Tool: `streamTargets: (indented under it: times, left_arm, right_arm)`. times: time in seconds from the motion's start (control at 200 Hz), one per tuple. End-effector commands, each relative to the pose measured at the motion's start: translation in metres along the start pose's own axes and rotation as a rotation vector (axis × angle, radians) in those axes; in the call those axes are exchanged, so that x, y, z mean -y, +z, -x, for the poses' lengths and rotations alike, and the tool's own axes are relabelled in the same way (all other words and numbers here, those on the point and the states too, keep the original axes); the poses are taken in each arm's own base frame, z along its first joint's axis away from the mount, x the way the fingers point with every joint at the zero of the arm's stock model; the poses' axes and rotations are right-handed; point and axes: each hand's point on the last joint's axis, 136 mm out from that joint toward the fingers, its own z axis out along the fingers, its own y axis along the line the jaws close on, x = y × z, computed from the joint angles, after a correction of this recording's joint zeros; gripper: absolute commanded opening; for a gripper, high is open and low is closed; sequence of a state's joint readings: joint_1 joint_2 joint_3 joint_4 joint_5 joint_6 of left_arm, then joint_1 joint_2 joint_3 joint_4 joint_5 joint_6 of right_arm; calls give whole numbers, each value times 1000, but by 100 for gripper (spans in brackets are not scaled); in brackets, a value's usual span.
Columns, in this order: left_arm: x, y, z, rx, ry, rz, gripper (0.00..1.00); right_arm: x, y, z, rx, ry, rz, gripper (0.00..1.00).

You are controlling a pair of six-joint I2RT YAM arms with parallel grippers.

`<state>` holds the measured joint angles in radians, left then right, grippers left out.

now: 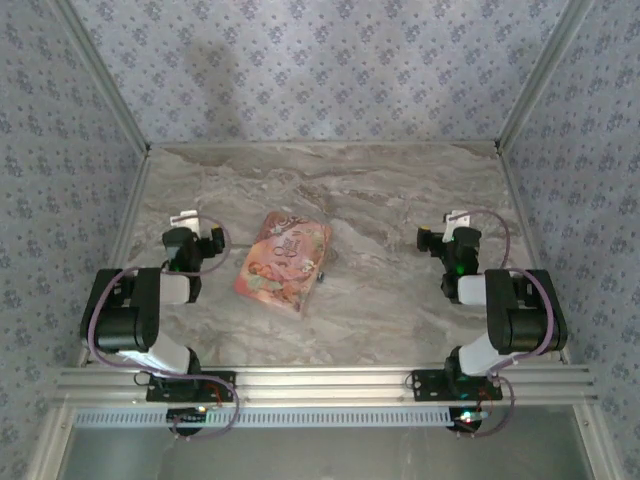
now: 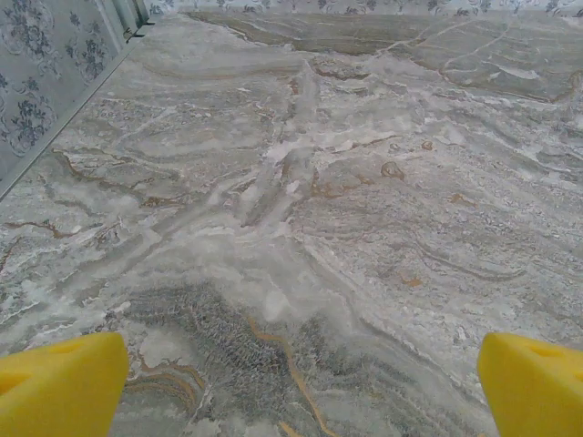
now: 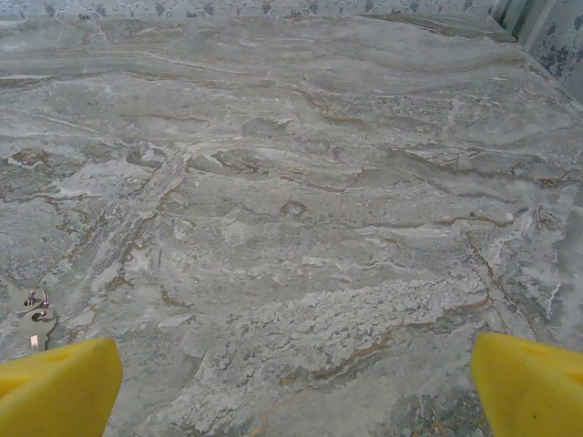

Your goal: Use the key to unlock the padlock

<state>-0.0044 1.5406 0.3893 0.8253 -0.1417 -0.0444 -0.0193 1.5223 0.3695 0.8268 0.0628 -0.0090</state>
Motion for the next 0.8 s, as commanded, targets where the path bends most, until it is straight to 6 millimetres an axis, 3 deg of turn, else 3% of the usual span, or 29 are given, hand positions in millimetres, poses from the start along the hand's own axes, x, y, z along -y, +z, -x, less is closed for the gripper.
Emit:
streamTargets:
  times: [0.0,0.635,0.795]
  left_arm:
    - [2,1,11,26,3,-13,98]
    - [2,1,11,26,2,-13,98]
    - [-2,-1,17,41,-3,10,98]
  right_arm:
    - [1,2,7,11,-7,3,100]
    - [1,3,6,10,-7,7,100]
    - [5,0,14,3,0,-15,100]
